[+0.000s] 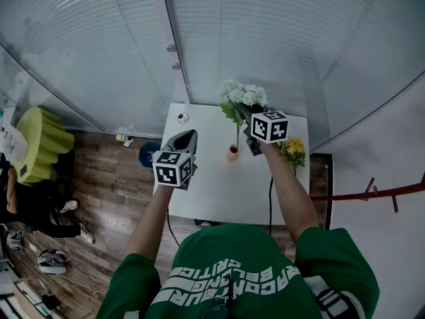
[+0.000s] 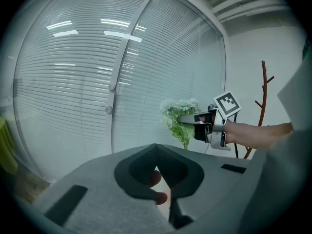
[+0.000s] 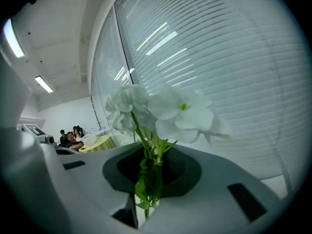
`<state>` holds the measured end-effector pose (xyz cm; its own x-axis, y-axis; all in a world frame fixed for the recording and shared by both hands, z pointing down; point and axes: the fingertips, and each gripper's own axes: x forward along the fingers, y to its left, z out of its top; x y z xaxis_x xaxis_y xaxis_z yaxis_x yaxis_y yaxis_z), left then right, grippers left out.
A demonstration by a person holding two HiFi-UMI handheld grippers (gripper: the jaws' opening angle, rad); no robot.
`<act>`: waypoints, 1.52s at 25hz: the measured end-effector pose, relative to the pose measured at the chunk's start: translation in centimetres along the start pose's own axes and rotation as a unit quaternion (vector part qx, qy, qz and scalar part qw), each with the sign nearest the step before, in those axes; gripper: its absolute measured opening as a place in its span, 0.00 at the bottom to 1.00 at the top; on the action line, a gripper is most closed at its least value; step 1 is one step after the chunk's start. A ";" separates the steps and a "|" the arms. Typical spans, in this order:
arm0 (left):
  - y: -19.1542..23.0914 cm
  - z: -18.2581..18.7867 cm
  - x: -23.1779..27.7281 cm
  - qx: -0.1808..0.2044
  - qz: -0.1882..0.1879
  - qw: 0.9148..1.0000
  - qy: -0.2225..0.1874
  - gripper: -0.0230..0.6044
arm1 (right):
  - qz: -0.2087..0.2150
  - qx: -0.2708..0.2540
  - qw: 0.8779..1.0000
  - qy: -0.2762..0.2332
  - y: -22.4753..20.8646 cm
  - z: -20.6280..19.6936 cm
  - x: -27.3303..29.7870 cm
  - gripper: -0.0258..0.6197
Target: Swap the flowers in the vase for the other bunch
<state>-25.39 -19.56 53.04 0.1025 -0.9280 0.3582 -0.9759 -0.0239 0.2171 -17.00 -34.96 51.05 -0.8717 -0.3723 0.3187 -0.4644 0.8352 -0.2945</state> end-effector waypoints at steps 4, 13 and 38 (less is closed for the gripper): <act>1.7 -0.1 1.1 -0.005 0.007 1.000 0.008 0.04 | 0.000 -0.005 1.000 0.009 -0.9 -1.3 2.3 0.13; 3.7 -1.3 1.6 -0.011 0.020 0.999 0.026 0.04 | -0.010 -0.008 1.000 0.023 -2.2 -6.4 4.4 0.13; 0.2 -2.4 2.4 -0.011 -0.007 1.000 0.025 0.04 | -0.046 -0.002 0.992 0.121 -2.4 -17.7 1.5 0.19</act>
<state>-24.89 -20.92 56.08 0.1255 -0.9075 0.4008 -0.9699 -0.0273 0.2420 -14.41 -30.38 68.17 -0.7623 -0.3384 0.5517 -0.5389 0.8039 -0.2517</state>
